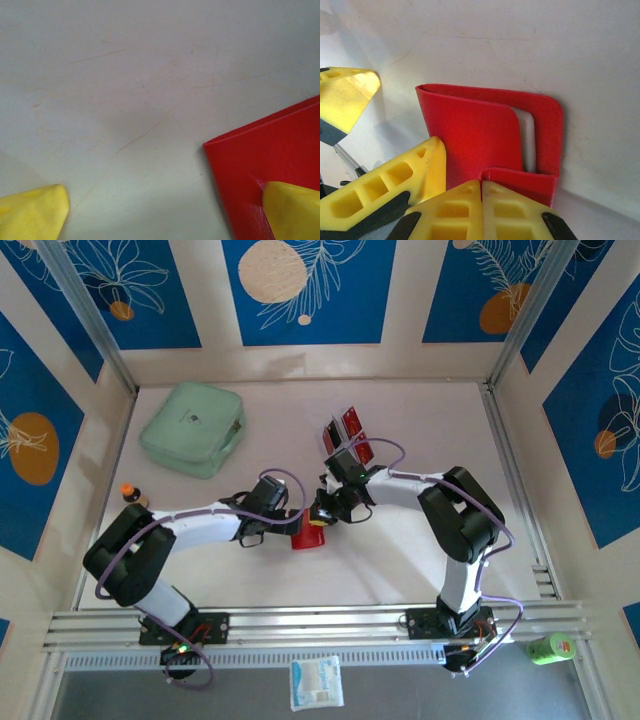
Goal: Put the credit cards into the card holder
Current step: Close the button on the card holder.
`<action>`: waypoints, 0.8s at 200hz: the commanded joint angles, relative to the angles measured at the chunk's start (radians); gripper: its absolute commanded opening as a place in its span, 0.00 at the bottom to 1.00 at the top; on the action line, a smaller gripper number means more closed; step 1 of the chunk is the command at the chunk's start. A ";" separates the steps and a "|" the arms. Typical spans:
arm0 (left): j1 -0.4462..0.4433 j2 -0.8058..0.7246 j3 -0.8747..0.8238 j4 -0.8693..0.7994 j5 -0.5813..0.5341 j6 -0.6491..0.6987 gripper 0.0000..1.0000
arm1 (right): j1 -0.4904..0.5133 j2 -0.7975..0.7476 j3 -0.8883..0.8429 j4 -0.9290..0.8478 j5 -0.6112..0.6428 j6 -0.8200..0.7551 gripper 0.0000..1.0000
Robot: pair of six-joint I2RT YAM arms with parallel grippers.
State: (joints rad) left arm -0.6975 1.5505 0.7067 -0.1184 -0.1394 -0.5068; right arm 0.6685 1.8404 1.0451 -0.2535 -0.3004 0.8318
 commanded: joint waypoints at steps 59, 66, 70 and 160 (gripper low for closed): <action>0.001 0.046 -0.036 -0.056 0.054 -0.006 1.00 | 0.031 0.025 -0.035 0.007 -0.019 0.013 0.00; 0.002 0.046 -0.036 -0.055 0.054 -0.007 1.00 | 0.032 0.023 -0.043 0.009 -0.018 0.015 0.00; 0.001 0.045 -0.036 -0.056 0.052 -0.007 1.00 | 0.033 0.021 -0.048 0.011 -0.016 0.016 0.00; 0.001 0.045 -0.033 -0.062 0.052 -0.006 1.00 | 0.011 -0.028 -0.073 0.032 -0.014 0.020 0.00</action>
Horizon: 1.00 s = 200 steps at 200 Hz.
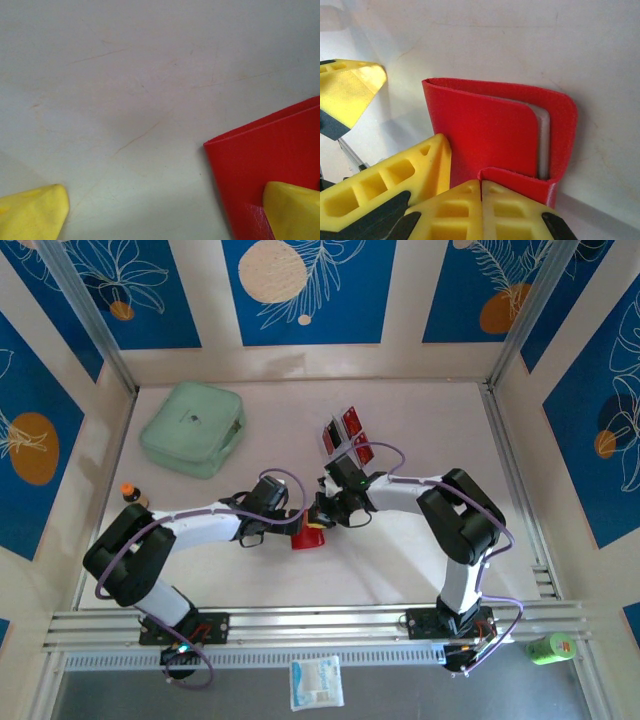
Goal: Put the credit cards into the card holder
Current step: Close the button on the card holder.
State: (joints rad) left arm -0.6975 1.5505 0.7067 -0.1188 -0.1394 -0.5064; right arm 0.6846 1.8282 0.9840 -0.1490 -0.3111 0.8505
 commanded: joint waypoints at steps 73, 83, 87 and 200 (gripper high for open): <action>0.001 0.048 -0.030 -0.067 0.053 -0.004 1.00 | -0.031 -0.037 0.039 -0.089 0.004 -0.009 0.00; 0.002 0.046 -0.030 -0.065 0.053 -0.004 1.00 | -0.031 -0.030 0.038 -0.084 0.003 -0.007 0.00; 0.001 0.047 -0.030 -0.067 0.053 -0.004 1.00 | -0.031 -0.028 0.038 -0.082 0.003 -0.006 0.00; 0.001 0.054 -0.022 -0.072 0.055 0.001 1.00 | 0.008 0.031 0.017 -0.063 -0.016 0.001 0.00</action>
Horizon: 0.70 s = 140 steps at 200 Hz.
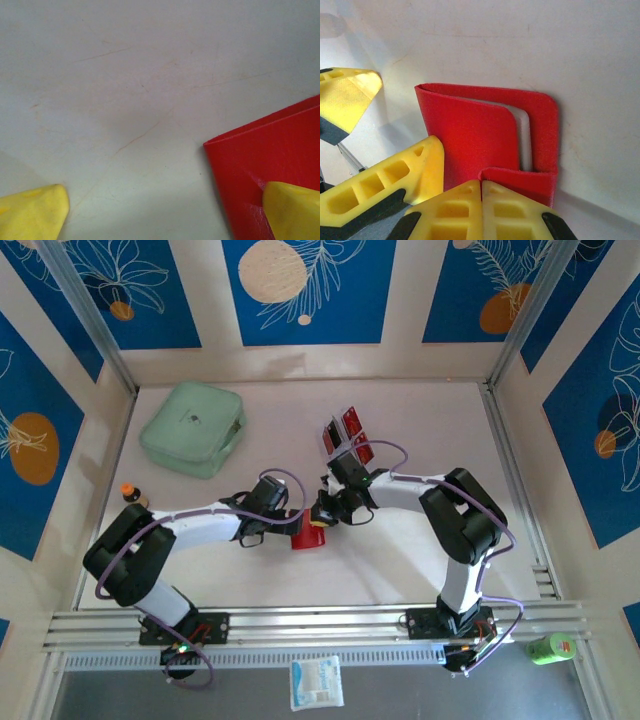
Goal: Put the credit cards into the card holder
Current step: Close the button on the card holder.
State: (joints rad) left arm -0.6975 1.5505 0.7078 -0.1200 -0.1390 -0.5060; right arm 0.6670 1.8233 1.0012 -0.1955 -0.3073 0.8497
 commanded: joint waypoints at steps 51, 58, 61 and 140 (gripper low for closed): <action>0.001 0.049 -0.028 -0.072 0.052 -0.001 1.00 | 0.048 0.031 -0.031 -0.016 0.003 0.005 0.00; 0.001 0.049 -0.028 -0.071 0.052 -0.001 1.00 | 0.049 0.029 -0.035 -0.018 0.006 0.004 0.00; 0.001 0.049 -0.028 -0.071 0.052 -0.002 1.00 | 0.051 0.030 -0.037 -0.019 0.008 0.003 0.00; 0.001 0.051 -0.027 -0.073 0.049 0.001 1.00 | 0.042 0.011 -0.065 -0.006 0.021 0.003 0.00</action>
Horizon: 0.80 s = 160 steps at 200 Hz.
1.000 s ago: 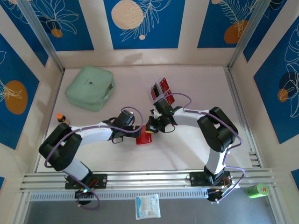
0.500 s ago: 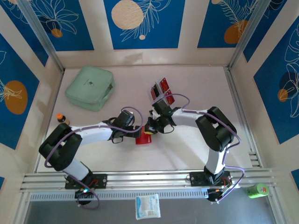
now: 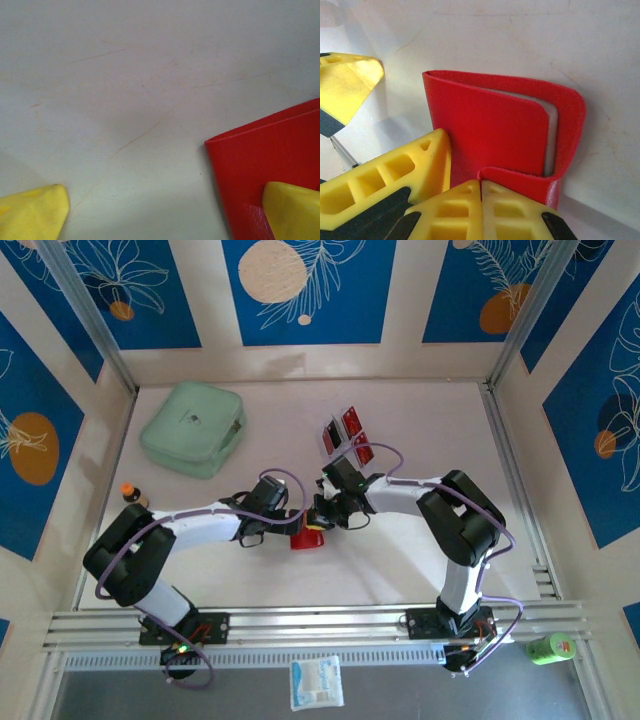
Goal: Put the credit cards into the card holder
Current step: Close the button on the card holder.
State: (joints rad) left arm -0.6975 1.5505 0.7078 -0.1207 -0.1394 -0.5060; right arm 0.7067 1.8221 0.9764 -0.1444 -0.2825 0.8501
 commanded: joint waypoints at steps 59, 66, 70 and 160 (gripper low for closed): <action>0.001 0.059 -0.022 -0.074 0.054 0.001 1.00 | -0.039 -0.054 0.029 -0.079 -0.020 -0.014 0.00; 0.001 0.060 -0.019 -0.073 0.054 0.001 1.00 | -0.039 -0.051 0.034 -0.082 -0.022 -0.017 0.00; 0.001 0.061 -0.020 -0.073 0.054 0.002 1.00 | -0.039 -0.048 0.037 -0.084 -0.022 -0.017 0.00; 0.001 0.058 -0.018 -0.075 0.054 0.003 1.00 | -0.014 0.017 0.018 -0.055 -0.037 -0.005 0.00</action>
State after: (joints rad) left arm -0.6975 1.5528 0.7097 -0.1226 -0.1394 -0.5060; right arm 0.6731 1.8111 0.9871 -0.1864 -0.2989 0.8463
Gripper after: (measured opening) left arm 0.998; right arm 0.055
